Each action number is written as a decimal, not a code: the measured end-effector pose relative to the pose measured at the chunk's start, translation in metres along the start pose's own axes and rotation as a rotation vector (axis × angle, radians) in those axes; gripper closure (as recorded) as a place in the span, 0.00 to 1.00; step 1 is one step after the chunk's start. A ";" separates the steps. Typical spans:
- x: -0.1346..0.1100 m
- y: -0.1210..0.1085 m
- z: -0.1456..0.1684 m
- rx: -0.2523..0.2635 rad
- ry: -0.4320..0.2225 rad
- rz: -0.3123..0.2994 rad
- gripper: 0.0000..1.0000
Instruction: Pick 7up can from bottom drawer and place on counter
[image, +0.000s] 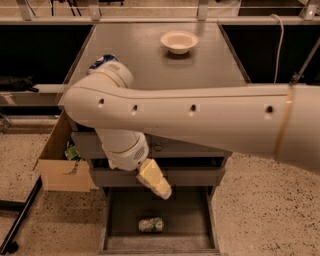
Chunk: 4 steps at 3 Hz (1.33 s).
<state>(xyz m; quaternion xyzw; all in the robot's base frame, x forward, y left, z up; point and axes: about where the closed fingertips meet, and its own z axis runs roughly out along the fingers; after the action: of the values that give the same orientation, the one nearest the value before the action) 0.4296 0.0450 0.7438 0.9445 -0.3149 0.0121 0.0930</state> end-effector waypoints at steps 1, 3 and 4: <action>-0.008 -0.007 0.037 -0.058 -0.084 -0.015 0.00; -0.002 -0.007 0.068 -0.103 -0.113 -0.013 0.00; 0.003 0.034 0.142 -0.221 -0.205 0.015 0.00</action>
Offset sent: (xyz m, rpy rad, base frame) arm -0.0042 0.0042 -0.0383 0.0048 0.1046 -0.0041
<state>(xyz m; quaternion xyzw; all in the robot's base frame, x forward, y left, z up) 0.4062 -0.0092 0.6101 0.9224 -0.3294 -0.1183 0.1636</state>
